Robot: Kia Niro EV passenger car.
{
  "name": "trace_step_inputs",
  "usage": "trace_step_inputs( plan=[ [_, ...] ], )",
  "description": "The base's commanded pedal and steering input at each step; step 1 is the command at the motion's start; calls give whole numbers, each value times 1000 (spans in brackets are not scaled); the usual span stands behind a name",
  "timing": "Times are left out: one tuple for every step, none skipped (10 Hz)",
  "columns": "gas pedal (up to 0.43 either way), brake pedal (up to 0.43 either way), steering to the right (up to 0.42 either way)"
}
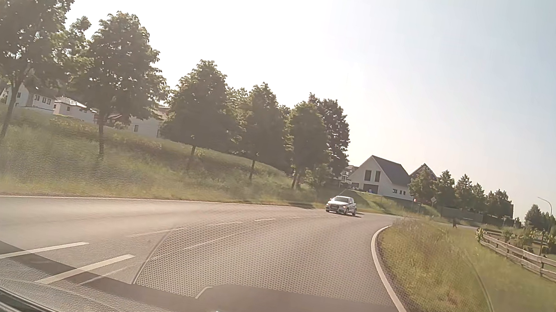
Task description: Follow the waypoints while adhering to traffic rules and regulations
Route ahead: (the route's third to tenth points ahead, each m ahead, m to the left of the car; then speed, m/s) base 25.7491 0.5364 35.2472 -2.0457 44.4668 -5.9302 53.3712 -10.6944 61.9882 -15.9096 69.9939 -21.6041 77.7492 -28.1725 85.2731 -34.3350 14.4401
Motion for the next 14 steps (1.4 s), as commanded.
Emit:
trace_step_inputs(
  plan=[
    [157, 0, 47],
    [157, 0, 48],
    [169, 0, 48],
    [169, 0, 49],
    [169, 0, 49],
    [169, 0, 49],
    [169, 0, 49],
    [169, 0, 49],
    [169, 0, 50],
    [169, 0, 50],
    [169, 0, 50],
    [169, 0, 50],
    [169, 0, 49],
    [169, 0, 48]
  ],
)
